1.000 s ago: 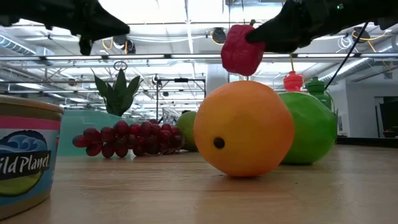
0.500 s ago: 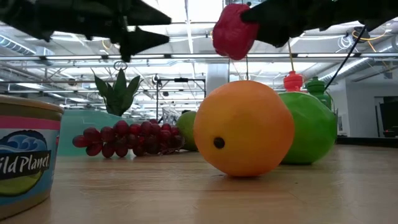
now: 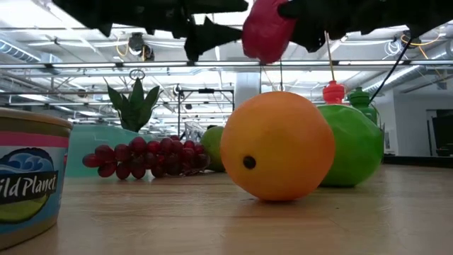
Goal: Pick & Place Food Item
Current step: Put the red bell pepper into the left transparent bin
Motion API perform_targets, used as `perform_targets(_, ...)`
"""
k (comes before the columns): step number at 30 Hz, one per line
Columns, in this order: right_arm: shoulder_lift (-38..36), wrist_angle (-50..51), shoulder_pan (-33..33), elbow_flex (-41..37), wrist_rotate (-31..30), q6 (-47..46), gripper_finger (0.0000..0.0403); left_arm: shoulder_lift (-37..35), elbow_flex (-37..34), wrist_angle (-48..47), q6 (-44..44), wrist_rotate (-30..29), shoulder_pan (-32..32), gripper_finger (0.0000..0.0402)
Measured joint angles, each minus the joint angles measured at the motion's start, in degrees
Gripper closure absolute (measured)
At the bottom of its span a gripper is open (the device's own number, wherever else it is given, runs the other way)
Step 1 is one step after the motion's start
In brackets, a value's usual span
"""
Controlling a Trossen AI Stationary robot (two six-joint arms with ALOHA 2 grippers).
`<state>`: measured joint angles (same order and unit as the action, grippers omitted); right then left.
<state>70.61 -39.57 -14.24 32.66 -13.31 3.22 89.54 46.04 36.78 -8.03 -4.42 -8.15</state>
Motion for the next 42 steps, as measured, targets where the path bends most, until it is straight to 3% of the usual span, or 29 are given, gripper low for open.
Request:
perform_targets(5, -0.05, -0.47, 0.04, -0.08, 0.52, 0.05, 0.012, 1.3, 4.06, -6.91, -1.29, 0.01, 0.46, 0.0111)
perform_targets(11, -0.11, -1.5, -0.06, -0.06, 2.3, 0.55, 0.012, 1.01, 4.55, -7.18, 0.82, 2.3, -0.01, 0.011)
perform_targets(19, -0.09, -2.67, -0.04, 0.07, 2.24, 0.83, 0.012, 0.93, 4.75, -7.02, 5.52, -2.02, -0.6, 0.0116)
perform_targets(28, 0.04, -2.56, 0.02, 0.18, 2.54, 1.11, 0.012, 0.93, 4.99, -7.25, 9.64, -13.75, -2.54, 0.0083)
perform_targets(42, 0.04, -2.63, 0.07, 0.18, 2.94, 1.86, 0.012, 0.93, 4.97, -7.6, 7.78, -11.21, -2.41, 0.0061)
